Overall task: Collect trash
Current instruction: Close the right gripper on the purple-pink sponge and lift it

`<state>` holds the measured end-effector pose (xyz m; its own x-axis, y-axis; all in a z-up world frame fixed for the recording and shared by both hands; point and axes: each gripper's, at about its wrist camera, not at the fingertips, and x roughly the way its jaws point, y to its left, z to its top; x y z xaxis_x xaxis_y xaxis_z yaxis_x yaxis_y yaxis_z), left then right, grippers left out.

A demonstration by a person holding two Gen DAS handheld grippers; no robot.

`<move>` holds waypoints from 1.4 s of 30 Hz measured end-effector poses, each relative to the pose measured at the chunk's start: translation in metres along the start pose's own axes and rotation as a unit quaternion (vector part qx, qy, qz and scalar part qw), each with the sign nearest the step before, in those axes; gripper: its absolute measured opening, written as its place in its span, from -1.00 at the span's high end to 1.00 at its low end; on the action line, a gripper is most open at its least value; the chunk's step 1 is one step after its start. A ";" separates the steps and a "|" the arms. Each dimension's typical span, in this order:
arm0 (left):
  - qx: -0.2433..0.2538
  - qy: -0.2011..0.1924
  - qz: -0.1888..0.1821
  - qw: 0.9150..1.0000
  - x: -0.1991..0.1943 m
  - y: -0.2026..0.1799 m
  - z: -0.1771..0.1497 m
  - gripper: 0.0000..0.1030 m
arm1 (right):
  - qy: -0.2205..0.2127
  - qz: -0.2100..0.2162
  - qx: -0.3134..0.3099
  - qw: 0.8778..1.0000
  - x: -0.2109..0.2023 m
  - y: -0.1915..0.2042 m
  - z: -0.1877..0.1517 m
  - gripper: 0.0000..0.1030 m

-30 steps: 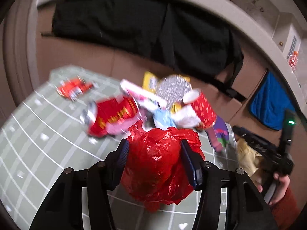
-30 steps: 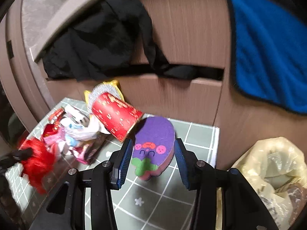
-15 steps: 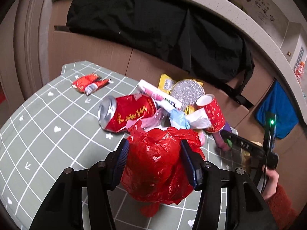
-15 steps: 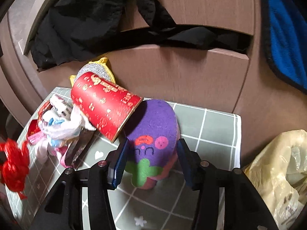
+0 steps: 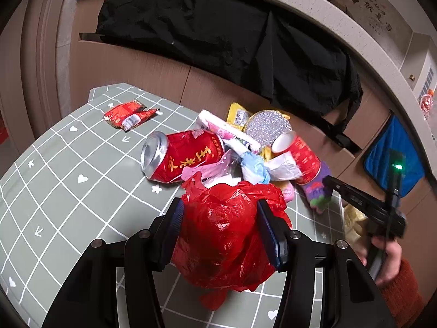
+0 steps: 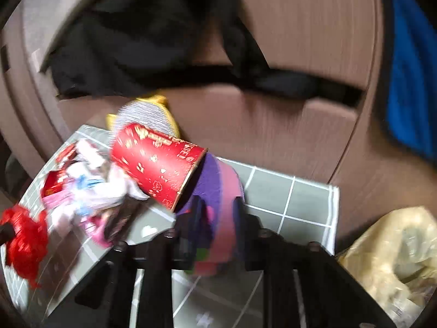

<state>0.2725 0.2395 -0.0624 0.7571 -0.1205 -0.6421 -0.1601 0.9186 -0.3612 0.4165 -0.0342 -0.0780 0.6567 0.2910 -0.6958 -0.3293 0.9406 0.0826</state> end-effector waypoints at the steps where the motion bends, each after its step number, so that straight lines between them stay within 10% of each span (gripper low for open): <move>1: 0.001 -0.003 -0.001 1.000 -0.002 -0.001 0.000 -0.06 | -0.007 0.002 -0.008 1.000 -0.011 0.005 -0.001 0.73; 17: -0.009 -0.020 0.004 1.000 -0.029 0.007 -0.018 -0.06 | 0.048 0.143 -0.129 0.980 -0.067 0.093 -0.063 0.81; 30: -0.022 -0.015 0.004 1.000 -0.034 0.020 -0.024 -0.06 | -0.023 0.088 -0.105 0.990 -0.096 0.083 -0.068 0.57; 42: -0.021 -0.007 0.000 1.000 -0.033 0.017 -0.029 -0.06 | 0.026 0.112 -0.034 0.993 -0.059 0.074 -0.068 0.38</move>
<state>0.2260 0.2482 -0.0671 0.7661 -0.1156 -0.6322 -0.1859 0.9018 -0.3902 0.3069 0.0066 -0.0792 0.5264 0.4799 -0.7019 -0.5085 0.8393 0.1925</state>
